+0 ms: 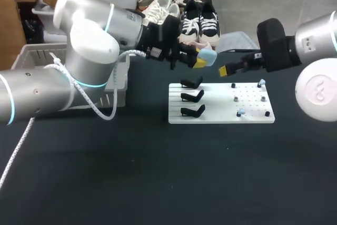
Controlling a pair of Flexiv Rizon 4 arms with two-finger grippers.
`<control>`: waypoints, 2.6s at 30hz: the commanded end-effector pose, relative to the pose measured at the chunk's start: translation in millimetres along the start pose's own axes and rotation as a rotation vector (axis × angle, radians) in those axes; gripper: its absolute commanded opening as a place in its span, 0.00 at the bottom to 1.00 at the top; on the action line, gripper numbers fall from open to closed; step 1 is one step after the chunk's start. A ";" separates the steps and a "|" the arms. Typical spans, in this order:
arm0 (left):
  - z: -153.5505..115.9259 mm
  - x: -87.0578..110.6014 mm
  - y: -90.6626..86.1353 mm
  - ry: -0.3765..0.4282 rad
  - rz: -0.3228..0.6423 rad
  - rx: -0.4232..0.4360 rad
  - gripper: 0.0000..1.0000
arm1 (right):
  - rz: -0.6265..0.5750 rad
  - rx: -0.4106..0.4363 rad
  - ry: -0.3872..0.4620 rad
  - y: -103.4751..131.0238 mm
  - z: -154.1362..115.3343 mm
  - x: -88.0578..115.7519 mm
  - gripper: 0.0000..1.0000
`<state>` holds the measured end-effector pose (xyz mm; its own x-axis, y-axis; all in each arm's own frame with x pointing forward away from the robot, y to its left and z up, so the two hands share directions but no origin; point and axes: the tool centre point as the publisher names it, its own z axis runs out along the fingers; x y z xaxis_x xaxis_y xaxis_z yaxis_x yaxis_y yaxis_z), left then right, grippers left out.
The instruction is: Pick up each earbud case from the left stands, insert the matching earbuds, close the lid, and place the case in the box.
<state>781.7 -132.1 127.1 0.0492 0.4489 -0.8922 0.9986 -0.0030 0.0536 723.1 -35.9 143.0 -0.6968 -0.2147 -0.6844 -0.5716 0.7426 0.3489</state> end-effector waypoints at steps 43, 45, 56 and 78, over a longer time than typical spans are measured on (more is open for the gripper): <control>8.1 -11.2 -32.0 -0.004 0.050 0.082 0.00 | 0.005 -0.096 -0.024 -15.9 10.4 -20.2 1.00; 8.3 -9.5 -32.6 -0.003 0.049 0.084 0.00 | 0.003 -0.094 -0.027 -15.8 8.9 -21.2 1.00; 1.0 0.5 -34.0 -0.138 0.019 0.046 0.00 | 0.005 -0.039 -0.071 -16.2 -17.2 -16.0 1.00; 8.1 -9.8 -63.3 -0.275 -0.024 -0.074 0.00 | 0.116 0.007 -0.091 -34.3 -37.2 30.7 1.00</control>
<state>723.5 -141.5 132.4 0.0227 0.1866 -0.9822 0.9997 -0.0073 0.0217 708.7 -89.3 132.5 -0.7145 -0.0683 -0.6963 -0.4887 0.7609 0.4268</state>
